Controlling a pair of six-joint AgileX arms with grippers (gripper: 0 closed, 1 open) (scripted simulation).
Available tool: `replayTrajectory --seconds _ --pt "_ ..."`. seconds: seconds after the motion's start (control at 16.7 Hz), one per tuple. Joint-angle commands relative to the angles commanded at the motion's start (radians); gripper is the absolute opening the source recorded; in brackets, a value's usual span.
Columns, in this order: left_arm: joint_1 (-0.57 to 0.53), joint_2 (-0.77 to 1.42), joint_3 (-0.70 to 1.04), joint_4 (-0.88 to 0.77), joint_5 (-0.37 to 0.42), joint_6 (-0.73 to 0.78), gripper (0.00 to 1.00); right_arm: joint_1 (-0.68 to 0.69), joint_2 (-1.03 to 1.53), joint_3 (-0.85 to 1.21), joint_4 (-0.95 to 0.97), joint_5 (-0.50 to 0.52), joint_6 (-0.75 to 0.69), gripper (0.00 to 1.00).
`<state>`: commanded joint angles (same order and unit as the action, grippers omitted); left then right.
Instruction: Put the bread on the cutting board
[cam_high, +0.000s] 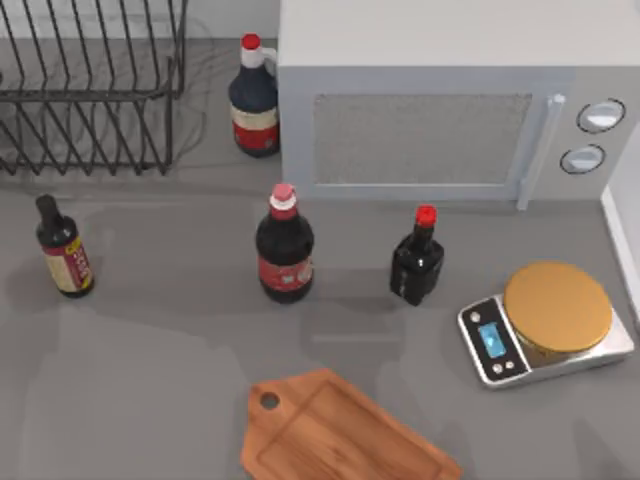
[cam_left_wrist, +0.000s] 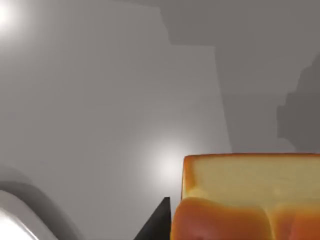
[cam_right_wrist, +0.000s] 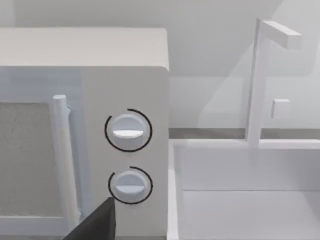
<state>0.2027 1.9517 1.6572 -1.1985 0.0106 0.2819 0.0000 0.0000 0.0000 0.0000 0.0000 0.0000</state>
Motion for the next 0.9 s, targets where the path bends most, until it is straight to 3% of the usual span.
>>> replayTrajectory --seconds 0.36,0.9 --pt "-0.221 -0.135 -0.016 0.019 0.026 0.4 0.0 0.0 0.0 0.0 0.0 0.0 0.0 1.0" --pt "-0.805 -0.225 -0.152 0.105 0.055 1.279 0.0 0.0 0.0 0.0 0.0 0.0 0.0 1.0"
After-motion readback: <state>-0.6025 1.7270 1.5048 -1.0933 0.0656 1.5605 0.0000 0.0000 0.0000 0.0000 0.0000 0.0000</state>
